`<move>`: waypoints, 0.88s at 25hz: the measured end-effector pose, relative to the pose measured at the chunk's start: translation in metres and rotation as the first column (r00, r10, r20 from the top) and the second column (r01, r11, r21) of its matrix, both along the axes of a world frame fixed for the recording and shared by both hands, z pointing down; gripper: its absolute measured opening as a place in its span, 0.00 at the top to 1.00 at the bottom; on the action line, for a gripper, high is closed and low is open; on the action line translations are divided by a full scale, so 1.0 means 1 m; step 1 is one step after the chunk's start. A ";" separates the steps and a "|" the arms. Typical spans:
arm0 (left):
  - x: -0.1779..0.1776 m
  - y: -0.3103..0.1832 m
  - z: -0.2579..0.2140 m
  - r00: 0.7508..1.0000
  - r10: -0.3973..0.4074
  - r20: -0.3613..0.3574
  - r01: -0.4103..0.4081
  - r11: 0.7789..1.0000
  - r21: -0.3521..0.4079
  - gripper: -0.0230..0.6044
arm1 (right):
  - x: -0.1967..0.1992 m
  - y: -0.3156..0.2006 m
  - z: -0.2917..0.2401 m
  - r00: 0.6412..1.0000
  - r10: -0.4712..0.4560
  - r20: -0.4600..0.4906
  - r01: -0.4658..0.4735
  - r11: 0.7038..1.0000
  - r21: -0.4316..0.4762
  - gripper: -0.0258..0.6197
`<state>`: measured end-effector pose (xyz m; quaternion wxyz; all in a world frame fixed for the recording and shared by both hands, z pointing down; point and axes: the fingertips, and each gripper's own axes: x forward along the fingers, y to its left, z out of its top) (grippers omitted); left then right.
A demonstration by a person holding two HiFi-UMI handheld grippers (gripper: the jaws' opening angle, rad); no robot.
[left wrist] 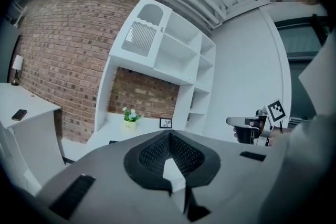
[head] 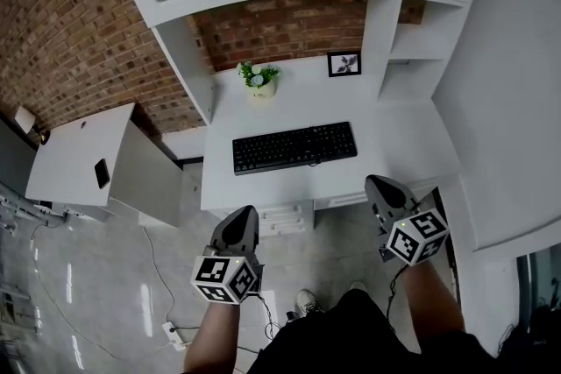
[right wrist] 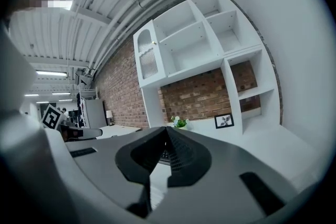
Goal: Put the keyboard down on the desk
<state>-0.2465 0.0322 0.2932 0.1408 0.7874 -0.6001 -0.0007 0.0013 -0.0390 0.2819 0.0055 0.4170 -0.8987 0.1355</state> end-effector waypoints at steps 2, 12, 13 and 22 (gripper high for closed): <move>0.010 0.009 0.001 1.000 -0.006 0.000 0.006 1.000 -0.003 0.94 | 0.008 0.009 0.000 1.000 -0.008 -0.001 0.008 1.000 -0.002 0.93; 0.081 0.070 0.004 0.996 -0.087 -0.030 0.087 0.996 -0.016 0.93 | 0.058 0.062 -0.003 0.993 -0.119 -0.003 0.119 0.993 -0.010 0.93; 0.090 0.077 0.003 0.995 -0.094 -0.033 0.094 0.995 -0.013 0.94 | 0.063 0.069 -0.004 0.991 -0.133 -0.004 0.133 0.991 -0.009 0.93; 0.155 0.143 0.004 0.988 -0.153 -0.010 0.153 0.988 -0.009 0.93 | 0.108 0.125 0.000 0.974 -0.228 0.001 0.228 0.974 -0.007 0.93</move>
